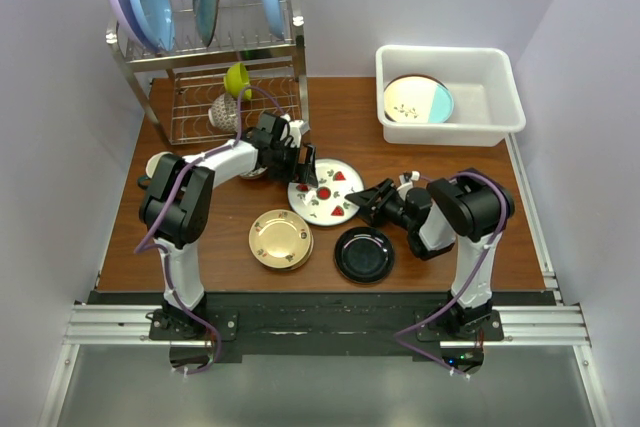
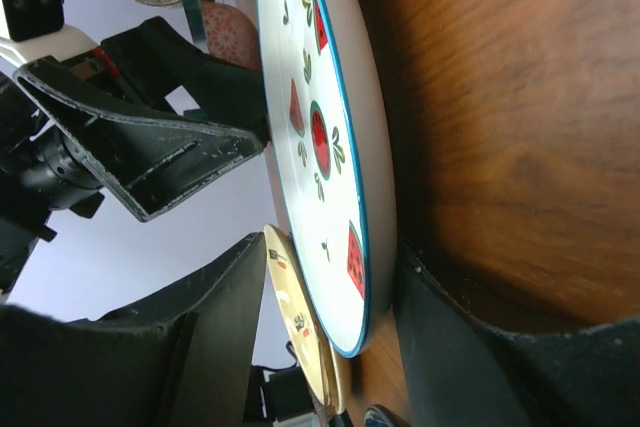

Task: Place the plates into the plastic bin on the countertop
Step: Pick up the plate at the center of the board.

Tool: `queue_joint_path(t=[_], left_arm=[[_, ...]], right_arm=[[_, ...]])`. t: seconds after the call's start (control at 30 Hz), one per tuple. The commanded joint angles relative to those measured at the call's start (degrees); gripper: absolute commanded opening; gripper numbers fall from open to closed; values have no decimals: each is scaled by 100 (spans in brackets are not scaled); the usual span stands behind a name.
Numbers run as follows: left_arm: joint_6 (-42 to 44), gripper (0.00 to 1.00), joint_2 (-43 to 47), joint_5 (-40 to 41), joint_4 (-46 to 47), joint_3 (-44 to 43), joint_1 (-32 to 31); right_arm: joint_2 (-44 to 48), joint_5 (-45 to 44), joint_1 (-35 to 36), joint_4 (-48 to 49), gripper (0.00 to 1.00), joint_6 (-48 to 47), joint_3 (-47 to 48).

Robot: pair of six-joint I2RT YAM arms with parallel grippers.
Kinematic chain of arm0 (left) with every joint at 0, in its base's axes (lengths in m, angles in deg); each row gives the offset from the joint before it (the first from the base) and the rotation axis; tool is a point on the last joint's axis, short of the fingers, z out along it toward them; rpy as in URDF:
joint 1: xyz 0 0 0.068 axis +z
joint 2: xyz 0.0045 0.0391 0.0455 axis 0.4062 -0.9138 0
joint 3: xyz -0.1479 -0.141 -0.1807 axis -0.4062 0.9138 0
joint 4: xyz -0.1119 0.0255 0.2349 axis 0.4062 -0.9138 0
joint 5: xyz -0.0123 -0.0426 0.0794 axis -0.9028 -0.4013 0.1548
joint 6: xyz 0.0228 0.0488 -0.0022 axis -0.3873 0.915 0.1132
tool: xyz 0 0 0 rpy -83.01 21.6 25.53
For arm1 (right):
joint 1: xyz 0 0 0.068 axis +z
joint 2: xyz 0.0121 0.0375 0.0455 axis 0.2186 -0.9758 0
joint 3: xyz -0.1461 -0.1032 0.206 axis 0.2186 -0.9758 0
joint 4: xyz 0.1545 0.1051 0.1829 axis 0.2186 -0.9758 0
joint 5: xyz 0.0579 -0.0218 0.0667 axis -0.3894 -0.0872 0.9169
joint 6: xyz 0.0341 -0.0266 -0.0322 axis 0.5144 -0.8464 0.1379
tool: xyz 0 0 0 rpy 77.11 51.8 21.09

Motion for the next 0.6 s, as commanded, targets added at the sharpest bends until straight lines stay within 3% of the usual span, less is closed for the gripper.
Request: queue_joint_path(t=[0.0,0.4,0.57], left_arm=[[-91,89,100,-600,-106,26,-211],[-231,89,197,-793,-70,-123,-413],[-266,89,223,-872,-70,-185,-475]], right_arm=[[113,-23,173,550,56,-189,-109],[1326,-146,190,-1585,53,-1058,418],[1397,-137,182,-1711,48,-1068,612]])
